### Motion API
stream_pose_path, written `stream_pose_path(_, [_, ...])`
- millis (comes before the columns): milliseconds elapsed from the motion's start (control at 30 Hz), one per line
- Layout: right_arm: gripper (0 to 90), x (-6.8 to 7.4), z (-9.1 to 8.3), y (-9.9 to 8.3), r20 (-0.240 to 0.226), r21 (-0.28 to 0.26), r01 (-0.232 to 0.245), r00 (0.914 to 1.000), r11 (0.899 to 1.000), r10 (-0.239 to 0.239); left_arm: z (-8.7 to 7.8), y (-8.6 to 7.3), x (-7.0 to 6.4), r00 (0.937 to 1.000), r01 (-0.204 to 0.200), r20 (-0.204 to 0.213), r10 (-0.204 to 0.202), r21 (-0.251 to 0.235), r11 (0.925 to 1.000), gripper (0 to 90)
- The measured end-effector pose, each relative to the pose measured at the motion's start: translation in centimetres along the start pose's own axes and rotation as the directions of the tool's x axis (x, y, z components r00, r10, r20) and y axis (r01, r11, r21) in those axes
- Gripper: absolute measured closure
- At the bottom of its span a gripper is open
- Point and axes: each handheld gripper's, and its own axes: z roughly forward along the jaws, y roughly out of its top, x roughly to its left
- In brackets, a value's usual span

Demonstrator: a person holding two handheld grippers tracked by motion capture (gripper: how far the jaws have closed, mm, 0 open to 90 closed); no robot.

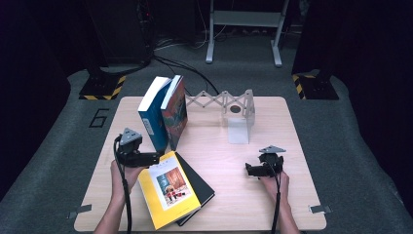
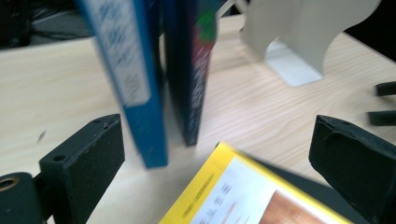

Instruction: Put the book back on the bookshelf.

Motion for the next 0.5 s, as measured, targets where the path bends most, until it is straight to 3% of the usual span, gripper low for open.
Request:
stream_pose_path(67, [0.4, 0.2, -0.3, 0.0, -0.014, -0.006, -0.010, 0.9999, 1.000, 0.010, -0.1, -1.0, 0.7, 0.9995, 0.032, -0.002, -0.032, 0.005, 0.9995, 1.1])
stream_pose_path(233, [0.0, 1.4, -1.3, 0.3, -0.065, 0.010, 0.022, 0.9977, 1.000, -0.021, -0.1, -3.2, 1.6, 0.9985, 0.054, -0.006, -0.054, 0.052, 0.9972, 0.2])
stream_pose_path(500, [0.0, 4.6, -2.5, 1.3, -0.168, 0.015, 0.090, 0.9820, 0.996, -0.086, -0.6, -6.2, 2.4, 0.9962, 0.088, -0.014, -0.087, 0.109, 0.9902, 0.0])
